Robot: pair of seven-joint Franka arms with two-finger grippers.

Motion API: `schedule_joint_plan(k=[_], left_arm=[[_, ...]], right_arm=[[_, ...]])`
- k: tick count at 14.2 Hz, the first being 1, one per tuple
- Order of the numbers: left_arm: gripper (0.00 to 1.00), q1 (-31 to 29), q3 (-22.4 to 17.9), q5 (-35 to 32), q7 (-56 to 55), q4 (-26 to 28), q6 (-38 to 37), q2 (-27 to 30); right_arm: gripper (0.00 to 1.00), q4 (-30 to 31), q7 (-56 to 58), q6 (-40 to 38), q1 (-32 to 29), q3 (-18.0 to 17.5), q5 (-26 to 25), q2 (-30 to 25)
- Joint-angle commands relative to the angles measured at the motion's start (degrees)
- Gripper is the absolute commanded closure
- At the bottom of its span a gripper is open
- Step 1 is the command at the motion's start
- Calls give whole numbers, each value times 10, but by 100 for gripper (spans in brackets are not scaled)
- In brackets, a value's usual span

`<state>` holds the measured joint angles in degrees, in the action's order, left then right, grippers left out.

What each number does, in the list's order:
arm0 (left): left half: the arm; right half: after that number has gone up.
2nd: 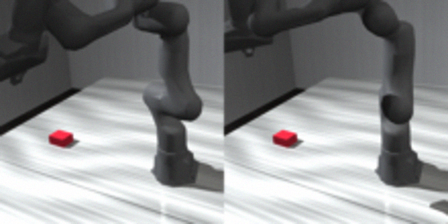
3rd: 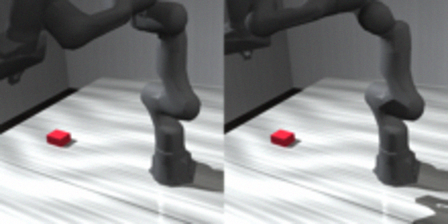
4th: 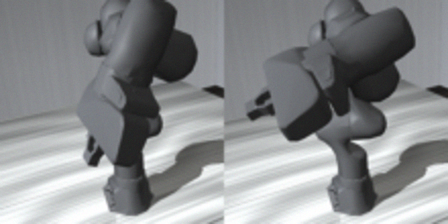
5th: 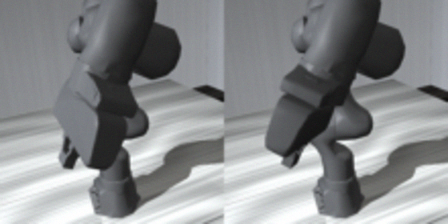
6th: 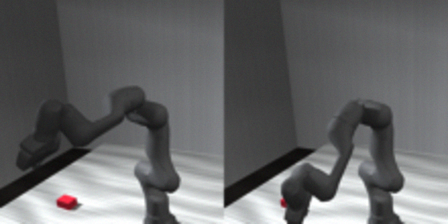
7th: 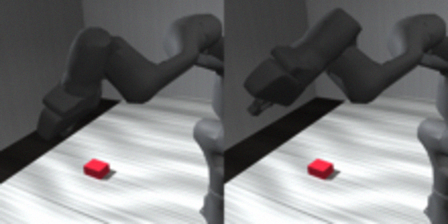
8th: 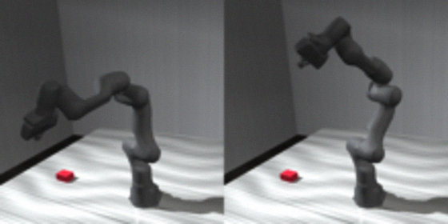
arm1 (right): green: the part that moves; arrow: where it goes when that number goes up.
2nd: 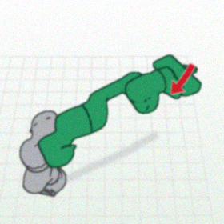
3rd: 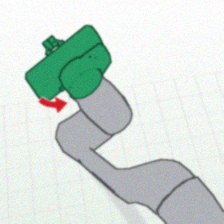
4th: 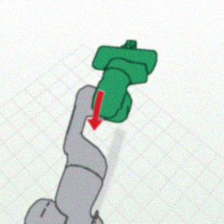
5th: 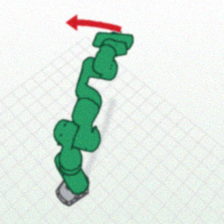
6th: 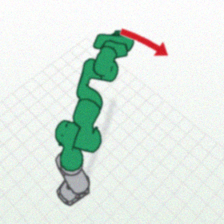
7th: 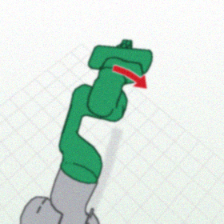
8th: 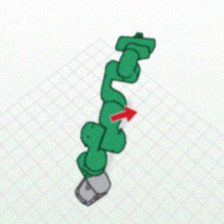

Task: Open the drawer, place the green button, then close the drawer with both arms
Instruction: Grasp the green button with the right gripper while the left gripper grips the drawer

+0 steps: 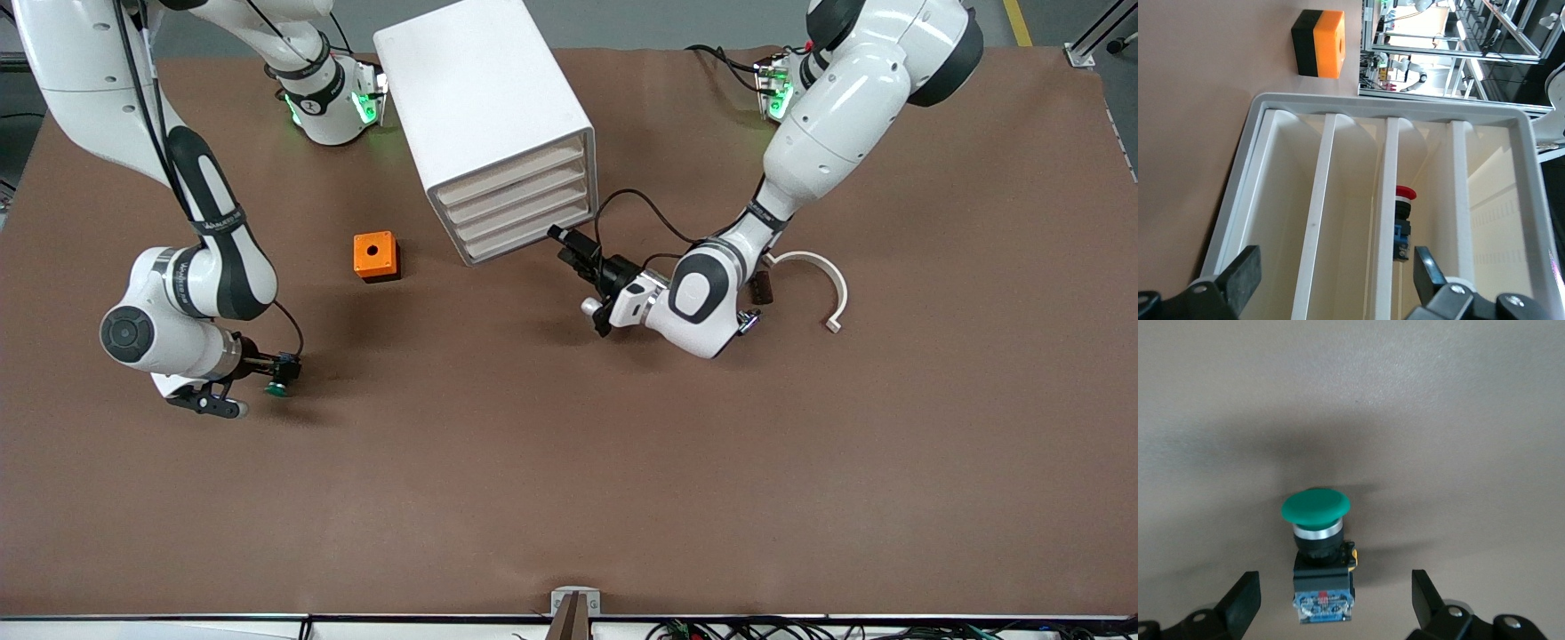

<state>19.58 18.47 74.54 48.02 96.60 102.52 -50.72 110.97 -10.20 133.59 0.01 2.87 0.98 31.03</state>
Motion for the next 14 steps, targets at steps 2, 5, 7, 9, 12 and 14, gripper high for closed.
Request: schedule_joint_plan(k=[2,5,7,9,12,14], left_arm=[[0,23,2,30,25,7,12,-6],[0,31,2,30,25,6,12,-16],[6,40,2,36,35,6,14,-20],[18,48,2,43,56,6,15,-25],[35,57,2,51,70,6,23,-29],[37,65,2,61,81,6,30,-30]], right_arm=[[0,4,-10,14,0,-3,0,10],[0,4,-10,13,1,-3,-1,11],[17,2,-10,12,1,-3,0,11],[46,1,-10,10,1,-3,-1,11],[74,1,-10,10,2,-3,-1,11],[82,2,-10,10,2,-3,-1,11]])
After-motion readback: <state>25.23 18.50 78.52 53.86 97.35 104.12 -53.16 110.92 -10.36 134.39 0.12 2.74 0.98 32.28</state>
